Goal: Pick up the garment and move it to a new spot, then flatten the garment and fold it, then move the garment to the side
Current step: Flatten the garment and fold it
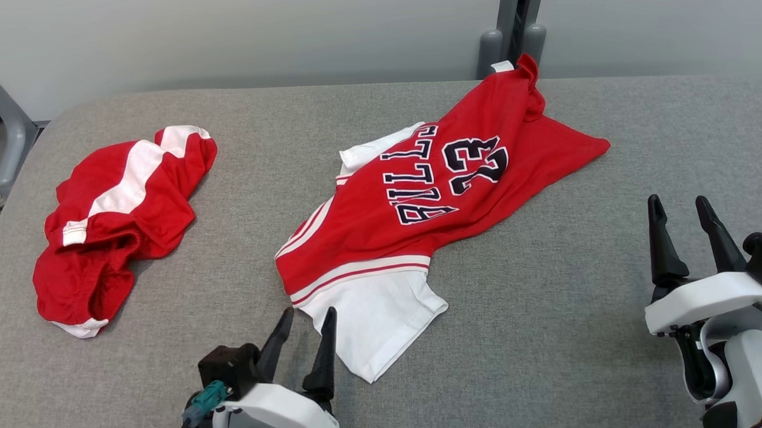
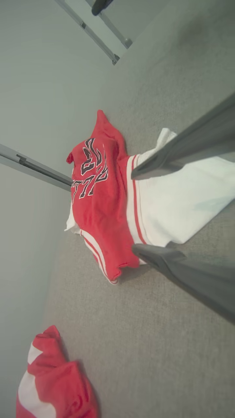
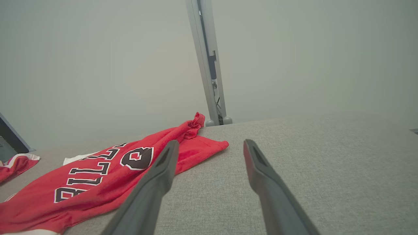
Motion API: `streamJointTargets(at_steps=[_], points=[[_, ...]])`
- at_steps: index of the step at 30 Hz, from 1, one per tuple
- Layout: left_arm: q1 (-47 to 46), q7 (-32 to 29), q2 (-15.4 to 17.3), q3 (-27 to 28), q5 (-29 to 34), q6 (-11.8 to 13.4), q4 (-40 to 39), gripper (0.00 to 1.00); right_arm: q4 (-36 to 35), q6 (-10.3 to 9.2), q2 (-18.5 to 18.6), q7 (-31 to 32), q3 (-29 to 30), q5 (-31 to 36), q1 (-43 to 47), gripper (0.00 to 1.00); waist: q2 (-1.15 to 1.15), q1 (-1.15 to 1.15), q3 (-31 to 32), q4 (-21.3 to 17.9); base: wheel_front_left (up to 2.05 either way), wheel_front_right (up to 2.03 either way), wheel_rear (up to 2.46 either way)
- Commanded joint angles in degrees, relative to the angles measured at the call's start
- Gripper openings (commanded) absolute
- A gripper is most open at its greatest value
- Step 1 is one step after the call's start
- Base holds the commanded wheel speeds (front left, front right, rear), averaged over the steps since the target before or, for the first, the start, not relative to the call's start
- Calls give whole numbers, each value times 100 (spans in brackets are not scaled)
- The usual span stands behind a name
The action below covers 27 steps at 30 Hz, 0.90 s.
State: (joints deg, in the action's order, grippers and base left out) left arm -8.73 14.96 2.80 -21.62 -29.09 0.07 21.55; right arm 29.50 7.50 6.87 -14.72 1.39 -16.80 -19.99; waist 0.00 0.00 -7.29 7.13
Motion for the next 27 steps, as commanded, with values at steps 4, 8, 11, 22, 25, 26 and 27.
streamJointTargets(at_steps=[4, 8, 11, 22, 25, 26, 27], points=[[-159, -207, 24, -362, -406, 129, 554, 100, -92, -2, -37, 32, 87, 96, 56, 100, 0, 0, 0, 50, 0, 0, 0], [-239, -554, 22, -714, -731, 258, 857, 100, -106, -2, -76, 31, 95, 129, 85, 100, 0, 0, -17, 92, 0, 0, 0], [-253, -727, 25, -825, -914, 382, 986, 100, -94, -2, -104, 24, 84, 135, 102, 100, 0, 0, -8, 103, 0, 0, 0], [-474, -835, 22, -1208, -1350, 337, 1188, 100, -100, -2, -102, 16, -17, 165, 3, 100, 0, 0, -27, 21, 0, 0, 0], [-527, -892, 22, -1348, -1502, 332, 1225, 100, -117, -2, -85, 17, -42, 182, -15, 100, 0, 0, -66, -37, 0, 0, 0], [-549, -920, 21, -1395, -1529, 372, 1261, 100, -124, -2, -81, 17, -48, 185, -13, 100, 0, 0, -75, -55, 0, 0, 0], [-575, -943, 22, -1439, -1552, 409, 1303, 100, -131, -2, -80, 18, -59, 191, -16, 100, 0, 0, -88, -73, 0, 0, 0]])
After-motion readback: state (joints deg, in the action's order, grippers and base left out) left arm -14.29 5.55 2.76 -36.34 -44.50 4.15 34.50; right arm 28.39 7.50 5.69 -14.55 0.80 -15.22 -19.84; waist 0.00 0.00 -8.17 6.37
